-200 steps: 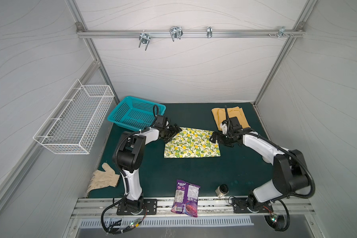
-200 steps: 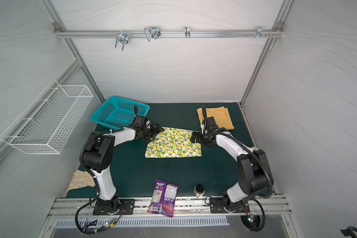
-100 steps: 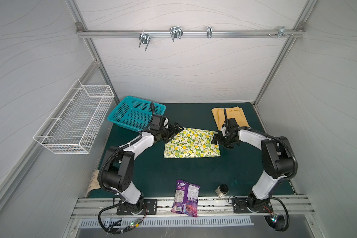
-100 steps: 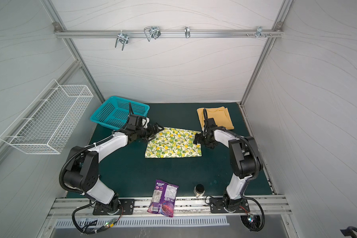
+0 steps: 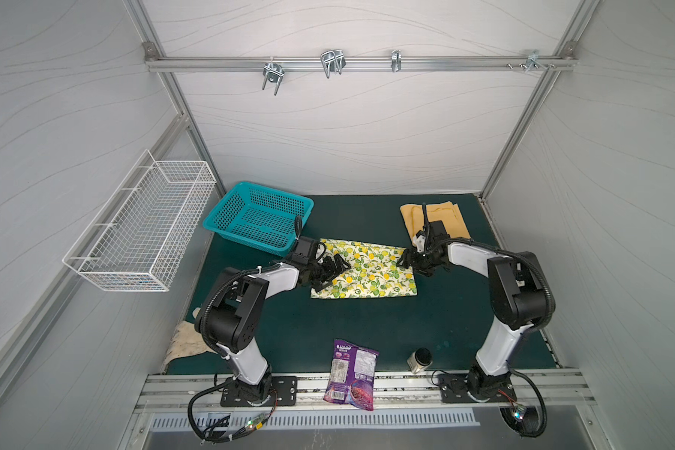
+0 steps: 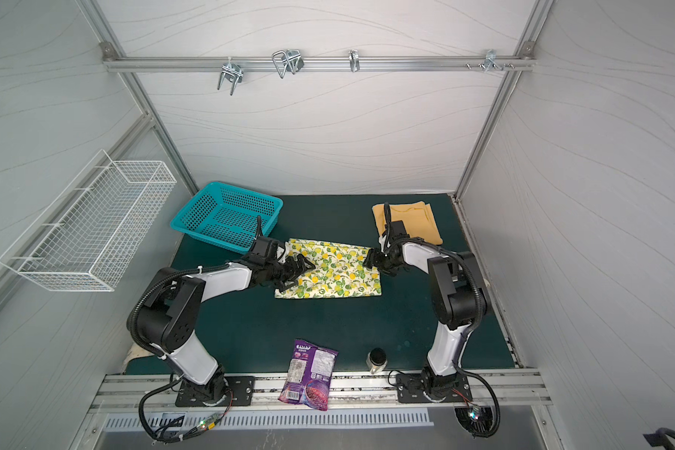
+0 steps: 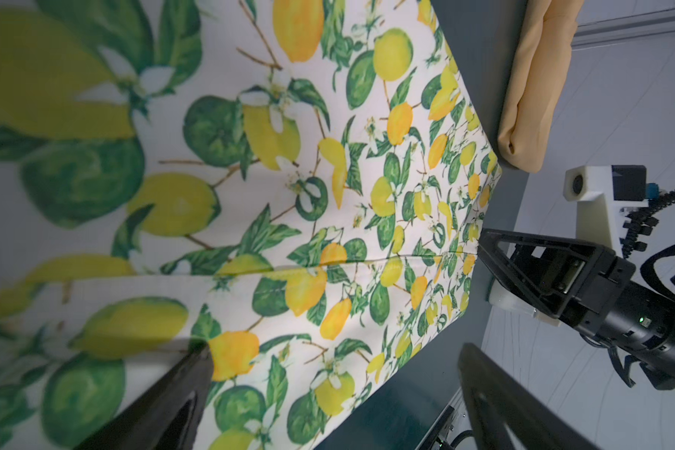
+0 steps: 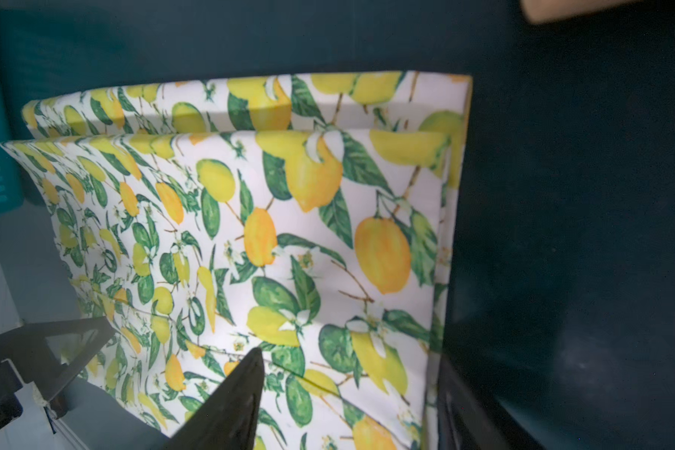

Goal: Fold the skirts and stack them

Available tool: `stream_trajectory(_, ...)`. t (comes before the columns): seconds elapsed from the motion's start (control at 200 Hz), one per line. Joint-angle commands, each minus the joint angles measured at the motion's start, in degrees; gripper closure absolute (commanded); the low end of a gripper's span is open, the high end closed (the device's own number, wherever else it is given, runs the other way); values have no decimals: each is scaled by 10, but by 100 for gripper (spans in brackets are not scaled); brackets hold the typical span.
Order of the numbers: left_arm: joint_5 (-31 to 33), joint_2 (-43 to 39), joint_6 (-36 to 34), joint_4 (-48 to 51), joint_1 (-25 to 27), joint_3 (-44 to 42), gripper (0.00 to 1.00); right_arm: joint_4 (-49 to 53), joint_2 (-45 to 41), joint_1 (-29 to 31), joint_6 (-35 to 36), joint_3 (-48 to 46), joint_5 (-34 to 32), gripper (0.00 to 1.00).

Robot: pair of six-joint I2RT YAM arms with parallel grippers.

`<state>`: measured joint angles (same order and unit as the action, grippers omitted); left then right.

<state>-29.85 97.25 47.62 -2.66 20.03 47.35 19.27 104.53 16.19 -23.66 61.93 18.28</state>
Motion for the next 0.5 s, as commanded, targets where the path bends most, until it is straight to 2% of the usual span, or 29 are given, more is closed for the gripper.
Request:
stream_trajectory(0.0,2,21,9,-24,4,-13,1,11,43,4,-8,-24,22,37)
stream_trajectory(0.2,5,18,8,-24,4,-15,1,1,29,3,-18,-41,12,54)
stream_trajectory(0.365,8,8,3,-11,4,-13,1,7,14,2,-23,-40,-6,83)
stream_trajectory(0.495,15,-7,-8,10,4,-6,1,20,-8,0,-21,-29,-26,87)
